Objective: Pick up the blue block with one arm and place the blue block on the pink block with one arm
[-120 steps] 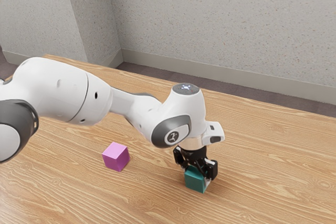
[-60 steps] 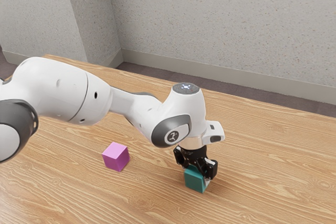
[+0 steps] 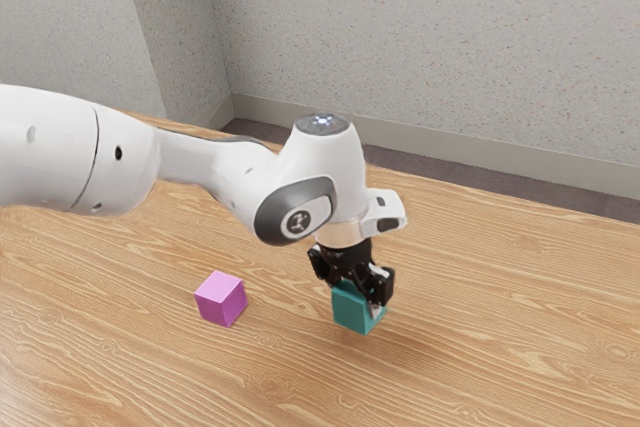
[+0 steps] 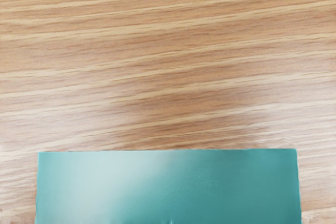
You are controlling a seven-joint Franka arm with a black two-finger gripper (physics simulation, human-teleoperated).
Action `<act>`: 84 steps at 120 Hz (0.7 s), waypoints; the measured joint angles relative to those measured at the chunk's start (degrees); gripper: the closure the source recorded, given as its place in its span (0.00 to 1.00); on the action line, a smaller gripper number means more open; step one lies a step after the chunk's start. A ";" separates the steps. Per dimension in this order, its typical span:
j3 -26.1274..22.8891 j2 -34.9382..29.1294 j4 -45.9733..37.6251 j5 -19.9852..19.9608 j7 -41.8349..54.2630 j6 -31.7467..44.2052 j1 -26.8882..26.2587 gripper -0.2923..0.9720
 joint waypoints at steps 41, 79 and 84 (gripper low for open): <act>-0.02 -13.40 -13.33 -0.17 -0.85 -0.76 -0.36 0.46; 8.75 -19.25 -18.23 -0.01 -0.25 -0.97 0.37 0.47; 9.93 -19.38 -18.28 -0.01 0.06 -1.00 0.91 0.46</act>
